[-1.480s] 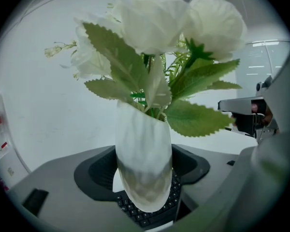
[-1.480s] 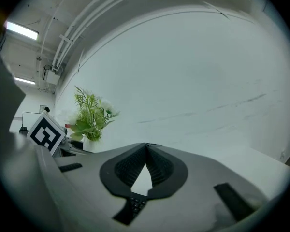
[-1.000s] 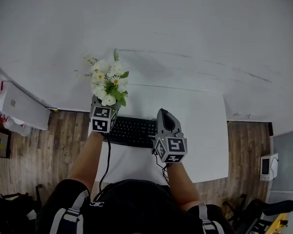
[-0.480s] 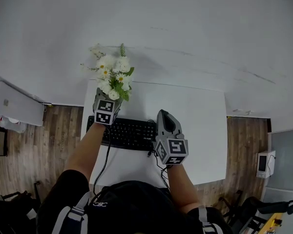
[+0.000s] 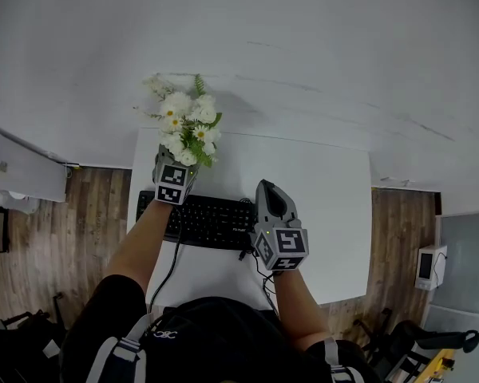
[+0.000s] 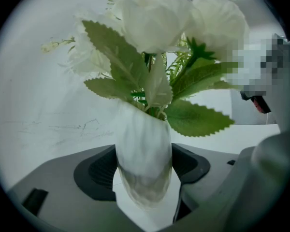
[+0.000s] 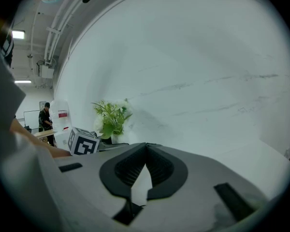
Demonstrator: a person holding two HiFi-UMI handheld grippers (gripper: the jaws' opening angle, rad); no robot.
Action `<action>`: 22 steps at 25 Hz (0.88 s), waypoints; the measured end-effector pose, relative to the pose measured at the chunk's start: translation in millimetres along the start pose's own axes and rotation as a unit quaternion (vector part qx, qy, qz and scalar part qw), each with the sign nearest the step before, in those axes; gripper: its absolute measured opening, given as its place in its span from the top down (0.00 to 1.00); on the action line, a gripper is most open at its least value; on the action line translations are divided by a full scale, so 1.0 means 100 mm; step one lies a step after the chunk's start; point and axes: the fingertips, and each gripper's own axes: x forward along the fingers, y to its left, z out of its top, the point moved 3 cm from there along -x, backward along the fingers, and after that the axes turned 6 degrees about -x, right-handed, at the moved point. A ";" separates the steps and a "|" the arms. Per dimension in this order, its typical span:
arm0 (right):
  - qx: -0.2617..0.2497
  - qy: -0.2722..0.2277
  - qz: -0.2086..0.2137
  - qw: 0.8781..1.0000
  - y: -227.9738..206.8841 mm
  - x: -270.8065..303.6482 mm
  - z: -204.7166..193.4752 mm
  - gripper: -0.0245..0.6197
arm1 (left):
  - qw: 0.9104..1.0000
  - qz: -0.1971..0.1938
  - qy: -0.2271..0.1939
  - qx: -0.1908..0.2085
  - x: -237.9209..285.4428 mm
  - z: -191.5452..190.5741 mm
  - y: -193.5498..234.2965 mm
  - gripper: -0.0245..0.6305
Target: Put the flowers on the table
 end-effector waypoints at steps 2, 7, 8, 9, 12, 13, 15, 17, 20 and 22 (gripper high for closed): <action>-0.001 0.002 0.000 1.000 0.02 0.02 -0.03 0.96 | 1.000 -0.005 -0.006 0.005 -0.01 -0.01 0.00 0.42; -0.011 -0.002 0.009 1.000 0.13 0.04 -0.01 0.96 | 1.000 -0.004 0.026 0.011 -0.03 -0.12 0.00 0.35; -0.013 -0.004 0.010 1.000 0.15 0.03 0.01 0.96 | 1.000 0.000 0.030 0.007 -0.04 -0.15 0.01 0.24; -0.013 -0.006 0.011 1.000 0.16 0.03 0.03 0.96 | 0.999 0.006 0.031 0.003 -0.07 -0.17 0.03 0.18; -0.014 -0.014 0.010 1.000 0.20 -0.02 0.09 0.96 | 1.000 0.015 0.024 -0.001 -0.23 -0.13 0.02 0.18; -0.014 -0.016 0.009 1.000 0.21 -0.05 0.11 0.96 | 1.000 0.014 0.022 -0.001 -0.32 -0.11 -0.01 0.19; -0.012 -0.023 0.008 1.000 0.28 -0.13 0.16 0.96 | 1.000 0.010 0.016 -0.004 -0.54 -0.02 -0.07 0.23; -0.011 -0.034 0.011 0.999 0.39 -0.22 0.23 0.96 | 1.000 0.015 0.009 -0.009 -0.82 0.08 -0.11 0.35; -0.015 -0.057 0.012 0.998 0.60 -0.37 0.36 0.96 | 0.999 0.039 -0.018 -0.015 -1.30 0.27 -0.14 0.65; -0.030 -0.076 0.011 0.997 0.75 -0.50 0.45 0.96 | 0.998 0.053 -0.040 -0.003 -1.61 0.41 -0.21 0.75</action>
